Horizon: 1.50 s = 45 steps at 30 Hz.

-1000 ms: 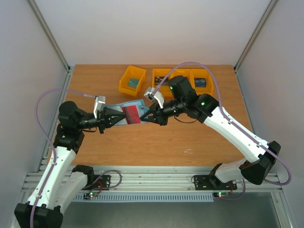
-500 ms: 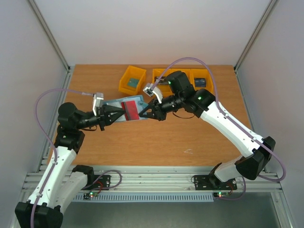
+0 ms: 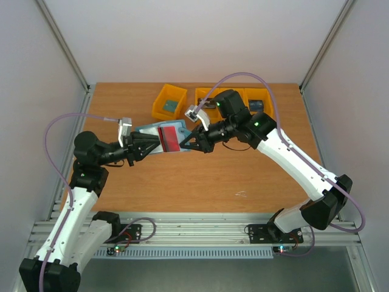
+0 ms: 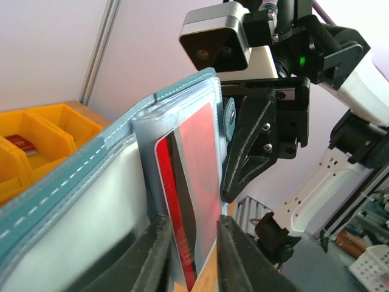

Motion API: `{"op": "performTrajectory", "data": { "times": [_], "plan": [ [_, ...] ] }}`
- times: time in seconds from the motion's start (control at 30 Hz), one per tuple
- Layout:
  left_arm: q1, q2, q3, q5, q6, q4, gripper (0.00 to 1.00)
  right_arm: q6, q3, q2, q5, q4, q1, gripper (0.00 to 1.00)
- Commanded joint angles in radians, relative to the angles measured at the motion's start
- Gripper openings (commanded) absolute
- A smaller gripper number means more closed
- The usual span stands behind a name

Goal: Take the credit cards out of the card holder

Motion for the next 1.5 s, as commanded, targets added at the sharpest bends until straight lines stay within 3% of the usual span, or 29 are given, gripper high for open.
{"op": "performTrajectory", "data": {
  "times": [0.0, 0.27, 0.5, 0.7, 1.47],
  "plan": [
    [-0.001, 0.003, -0.012, -0.021, 0.002, 0.043, 0.26, 0.005, 0.047, 0.006, -0.04, 0.012, -0.005, 0.01],
    [-0.015, 0.023, -0.024, -0.023, 0.005, 0.077, 0.28, -0.006, 0.063, 0.009, -0.112, 0.013, -0.004, 0.01],
    [-0.039, 0.027, -0.019, 0.02, 0.02, 0.103, 0.18, -0.002, 0.071, 0.028, -0.106, 0.014, -0.003, 0.01],
    [-0.047, 0.027, -0.019, 0.032, 0.023, 0.114, 0.0, -0.007, 0.081, 0.034, -0.103, 0.006, -0.004, 0.01],
    [-0.005, -0.009, -0.014, -0.015, 0.05, -0.009, 0.0, -0.046, -0.022, -0.073, 0.042, -0.095, -0.103, 0.01]
  ]
}}
